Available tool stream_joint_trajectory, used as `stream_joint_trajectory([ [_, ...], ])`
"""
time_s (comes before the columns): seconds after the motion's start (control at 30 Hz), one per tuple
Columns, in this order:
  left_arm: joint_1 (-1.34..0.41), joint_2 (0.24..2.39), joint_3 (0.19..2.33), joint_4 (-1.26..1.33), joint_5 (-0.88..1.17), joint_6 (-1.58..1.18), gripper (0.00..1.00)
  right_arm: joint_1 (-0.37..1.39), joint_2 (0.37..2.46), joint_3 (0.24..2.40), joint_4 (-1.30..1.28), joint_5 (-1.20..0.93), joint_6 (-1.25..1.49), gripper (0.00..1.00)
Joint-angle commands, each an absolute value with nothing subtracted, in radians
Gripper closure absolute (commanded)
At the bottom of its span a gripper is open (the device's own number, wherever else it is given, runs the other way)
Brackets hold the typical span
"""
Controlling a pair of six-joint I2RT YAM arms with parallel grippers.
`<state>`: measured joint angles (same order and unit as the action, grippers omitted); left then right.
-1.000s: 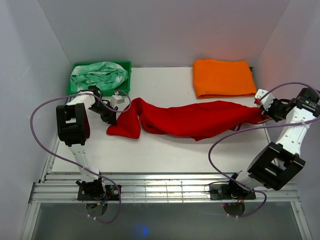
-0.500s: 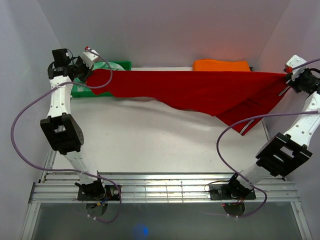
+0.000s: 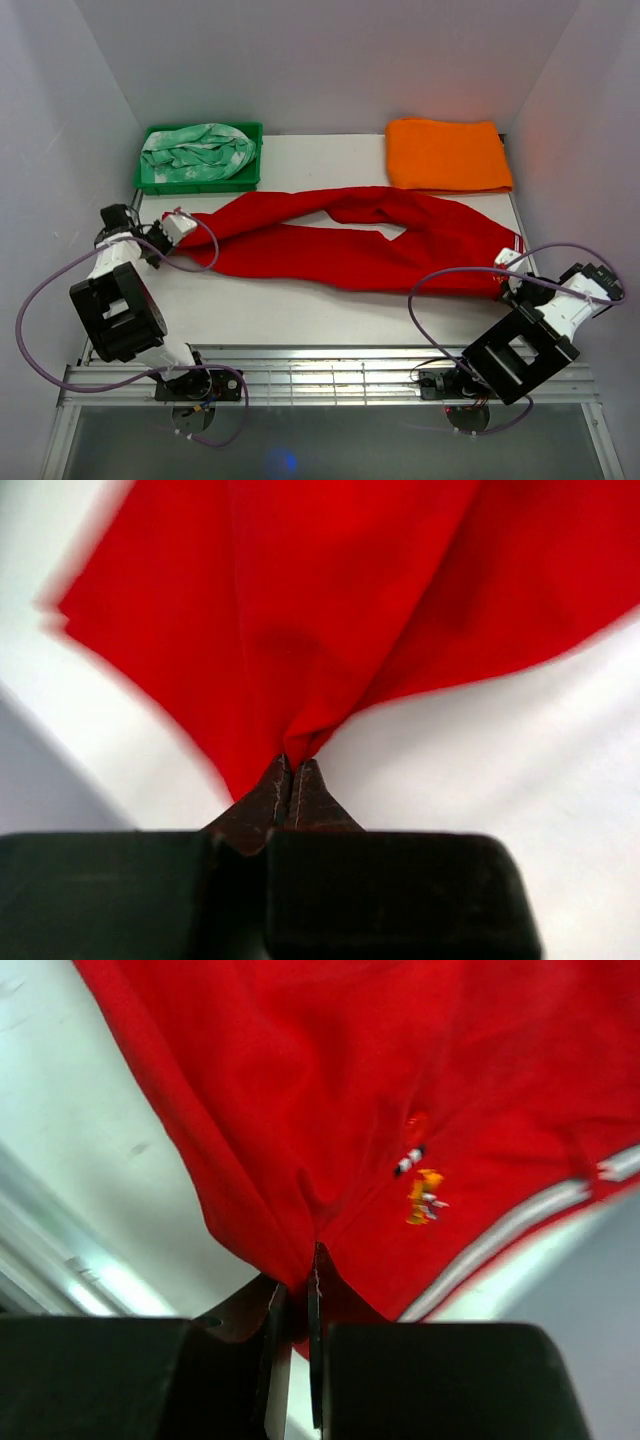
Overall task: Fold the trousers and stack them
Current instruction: Flatten the trousers out
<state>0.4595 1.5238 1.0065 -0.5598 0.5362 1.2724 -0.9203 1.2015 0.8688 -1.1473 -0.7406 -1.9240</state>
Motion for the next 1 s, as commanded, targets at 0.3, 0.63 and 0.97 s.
stream_joint_trajectory([
  [0.3, 0.617, 1.503, 1.093, -0.920, 0.592, 1.550, 0.19, -0.950, 1.172, 0.952, -1.308, -0.604, -2.561, 0.35],
  [0.63, 0.621, 1.676, 1.301, -0.898, 0.606, 1.220, 0.15, -0.930, 1.362, 1.252, -1.310, -0.669, -2.246, 0.17],
  [0.97, 0.620, 1.778, 1.257, -0.920, 0.529, 1.094, 0.14, -0.896, 1.351, 1.131, -1.238, -0.556, -2.107, 0.19],
])
